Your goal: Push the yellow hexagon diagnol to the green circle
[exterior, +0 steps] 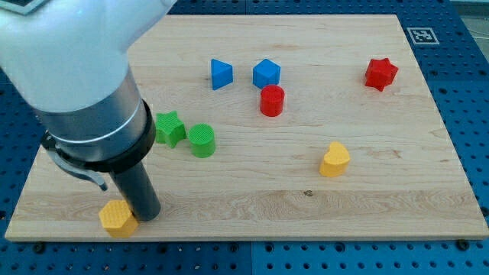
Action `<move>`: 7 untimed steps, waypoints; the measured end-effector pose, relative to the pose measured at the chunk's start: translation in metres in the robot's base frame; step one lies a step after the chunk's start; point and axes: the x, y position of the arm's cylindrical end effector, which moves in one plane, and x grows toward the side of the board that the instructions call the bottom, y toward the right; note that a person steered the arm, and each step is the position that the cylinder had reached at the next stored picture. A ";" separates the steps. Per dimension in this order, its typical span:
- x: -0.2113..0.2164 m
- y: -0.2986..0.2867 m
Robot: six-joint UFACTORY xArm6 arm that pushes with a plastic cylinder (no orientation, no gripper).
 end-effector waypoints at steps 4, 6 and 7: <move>-0.019 0.101; -0.083 0.189; -0.129 0.221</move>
